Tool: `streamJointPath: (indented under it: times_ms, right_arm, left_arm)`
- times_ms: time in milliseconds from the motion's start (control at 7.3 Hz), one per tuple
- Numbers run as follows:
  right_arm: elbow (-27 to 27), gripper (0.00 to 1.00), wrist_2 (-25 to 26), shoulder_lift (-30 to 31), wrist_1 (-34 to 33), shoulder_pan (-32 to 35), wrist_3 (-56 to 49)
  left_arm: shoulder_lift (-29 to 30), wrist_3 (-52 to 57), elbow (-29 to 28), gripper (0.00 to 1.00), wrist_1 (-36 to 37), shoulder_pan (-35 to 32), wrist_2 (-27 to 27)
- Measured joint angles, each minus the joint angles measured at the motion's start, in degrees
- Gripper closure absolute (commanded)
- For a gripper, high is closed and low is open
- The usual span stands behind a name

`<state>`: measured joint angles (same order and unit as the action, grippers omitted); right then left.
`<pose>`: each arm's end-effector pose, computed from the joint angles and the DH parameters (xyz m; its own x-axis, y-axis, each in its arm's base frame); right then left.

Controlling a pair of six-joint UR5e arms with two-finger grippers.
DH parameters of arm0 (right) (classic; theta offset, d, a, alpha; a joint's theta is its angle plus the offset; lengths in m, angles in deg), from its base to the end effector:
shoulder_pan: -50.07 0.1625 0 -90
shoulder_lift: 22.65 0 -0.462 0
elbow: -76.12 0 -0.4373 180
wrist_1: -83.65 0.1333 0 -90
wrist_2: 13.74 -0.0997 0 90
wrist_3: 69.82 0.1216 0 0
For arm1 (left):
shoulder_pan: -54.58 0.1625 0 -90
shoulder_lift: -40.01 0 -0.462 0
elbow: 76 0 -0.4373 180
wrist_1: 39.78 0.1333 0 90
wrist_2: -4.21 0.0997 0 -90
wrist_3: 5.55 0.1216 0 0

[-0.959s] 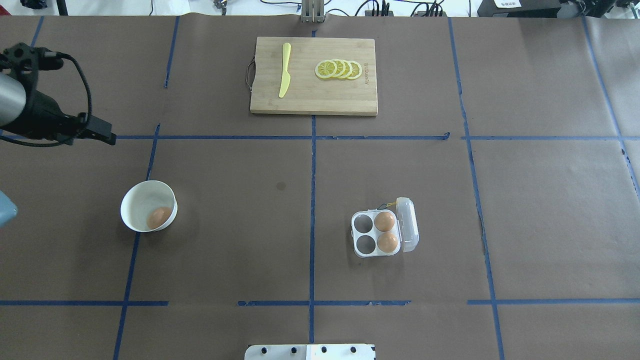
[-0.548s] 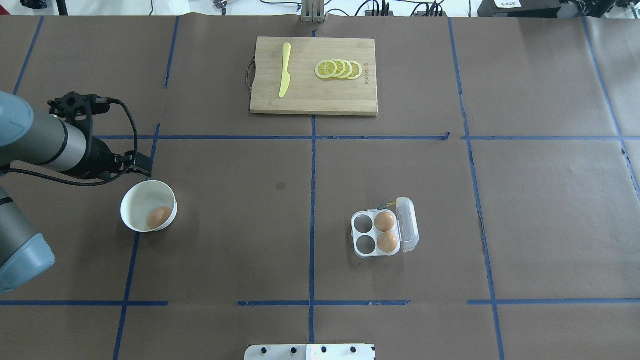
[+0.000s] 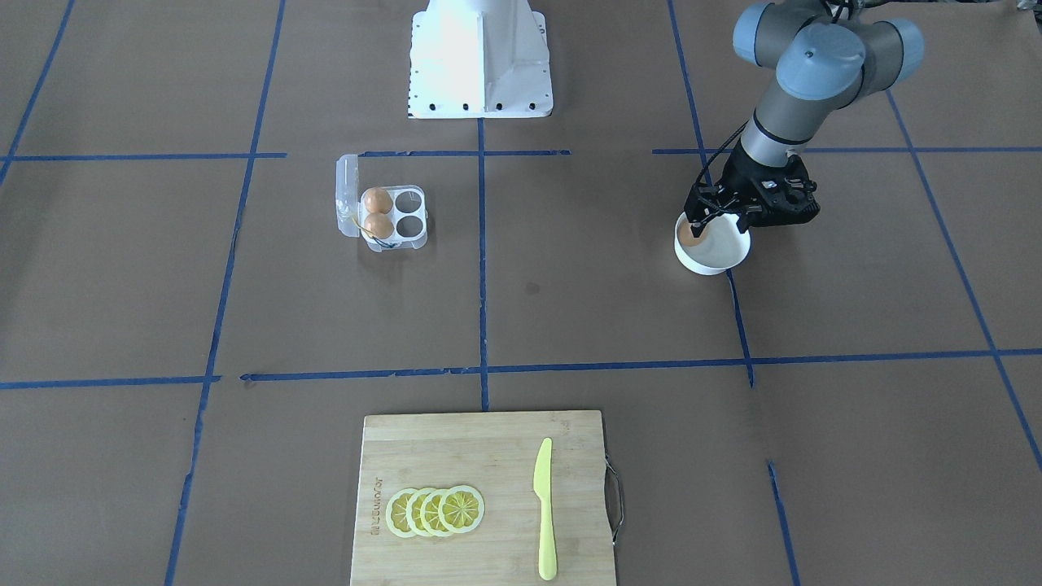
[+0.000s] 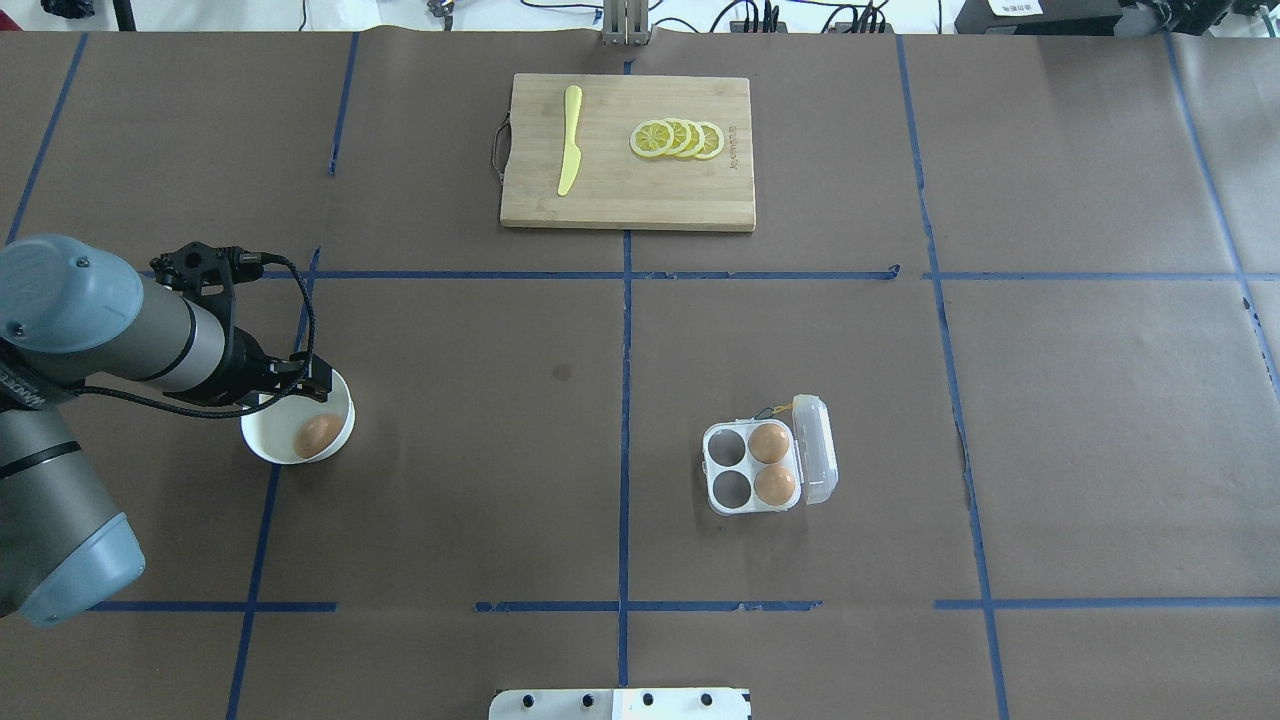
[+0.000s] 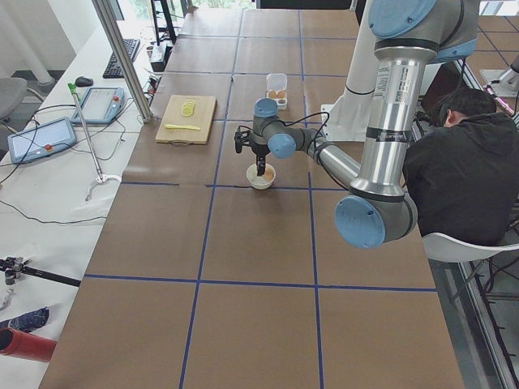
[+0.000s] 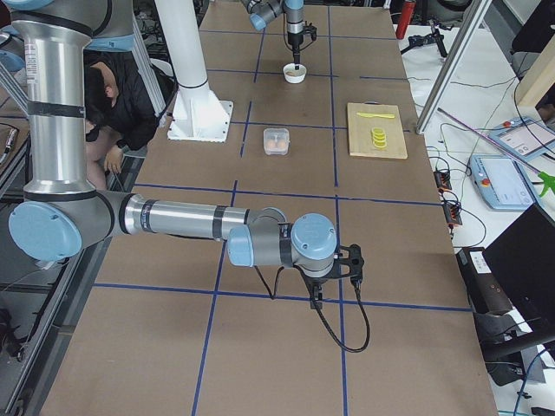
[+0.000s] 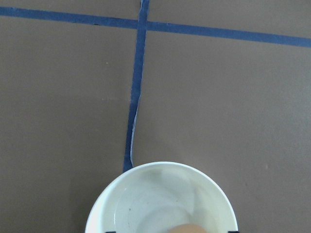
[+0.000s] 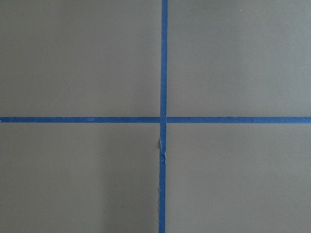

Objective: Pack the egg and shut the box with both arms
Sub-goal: 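Move the left gripper over the white bowl and lower toward the egg, then close the left gripper on the brown egg inside the white bowl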

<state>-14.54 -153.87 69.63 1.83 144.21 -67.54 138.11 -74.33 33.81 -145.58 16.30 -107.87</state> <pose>0.0779 -0.5224 0.7025 0.6423 -0.0017 0.7664 -0.0974 0.9917 0.0838 0.4179 -0.4414 0.4278 0.6629 -0.0959 -0.7425 0.1397 0.9902 -0.0032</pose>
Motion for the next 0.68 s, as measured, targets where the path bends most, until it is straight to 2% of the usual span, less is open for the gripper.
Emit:
streamJointPath:
  times_ms: [685]
  right_arm:
    - [-0.29,0.00,-0.58,0.00,0.02,0.04,0.09]
  left_arm:
    - [0.86,-0.31,-2.21,0.26,-0.10,1.18,0.19]
